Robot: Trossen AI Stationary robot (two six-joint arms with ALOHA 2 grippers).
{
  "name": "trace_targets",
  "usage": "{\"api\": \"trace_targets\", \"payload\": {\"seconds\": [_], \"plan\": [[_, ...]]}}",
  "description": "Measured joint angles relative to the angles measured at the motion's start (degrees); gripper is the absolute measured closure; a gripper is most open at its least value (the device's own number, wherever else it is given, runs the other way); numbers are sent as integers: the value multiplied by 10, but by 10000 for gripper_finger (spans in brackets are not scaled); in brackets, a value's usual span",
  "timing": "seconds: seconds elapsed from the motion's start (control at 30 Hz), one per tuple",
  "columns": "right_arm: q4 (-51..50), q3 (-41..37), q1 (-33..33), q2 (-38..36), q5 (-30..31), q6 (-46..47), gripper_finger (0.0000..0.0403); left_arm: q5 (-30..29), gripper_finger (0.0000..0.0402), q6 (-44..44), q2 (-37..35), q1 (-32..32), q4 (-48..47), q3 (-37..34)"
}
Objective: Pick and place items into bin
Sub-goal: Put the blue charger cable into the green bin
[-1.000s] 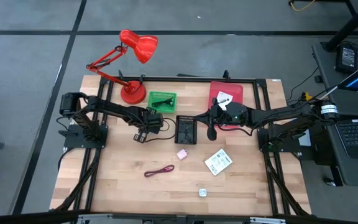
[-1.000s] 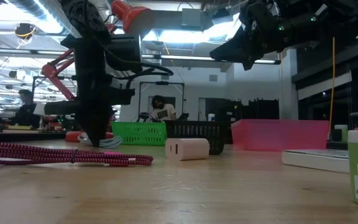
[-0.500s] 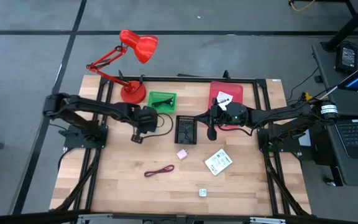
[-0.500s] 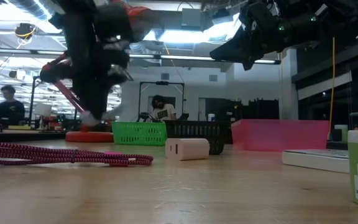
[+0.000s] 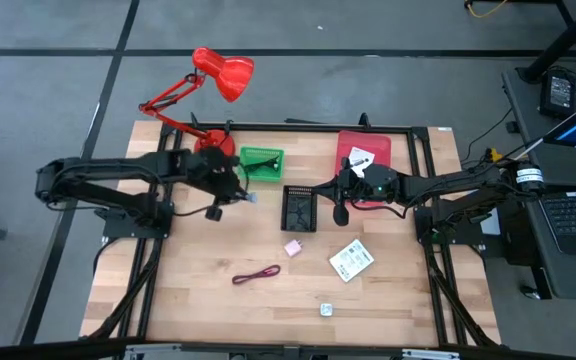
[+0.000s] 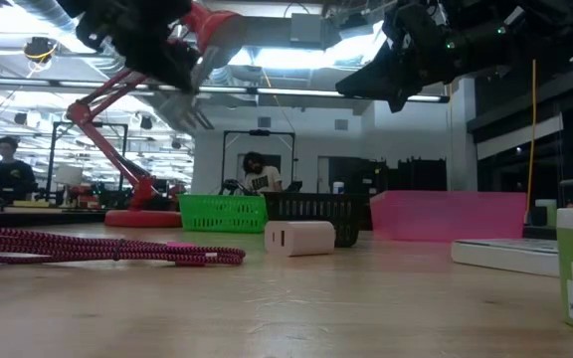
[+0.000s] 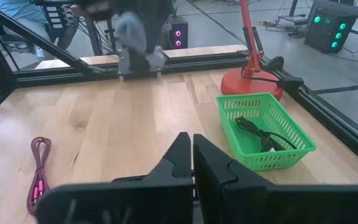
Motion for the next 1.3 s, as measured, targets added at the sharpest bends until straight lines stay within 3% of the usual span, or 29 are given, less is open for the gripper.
{"api": "trace_targets", "payload": {"seconds": [0.27,0.43,0.73,1.03,1.3], "plan": [[-1,0,0,0,0,0,402,116,374,-18,-31,70,168,-76],[-8,0,0,0,0,0,402,118,374,-40,-36,90,221,-101],[-8,0,0,0,0,0,402,95,374,-56,-36,109,224,-102],[-8,0,0,0,0,0,402,-71,374,-78,-34,109,237,-102],[-4,0,0,0,0,0,402,-135,376,-78,-2,108,241,-102]]}}
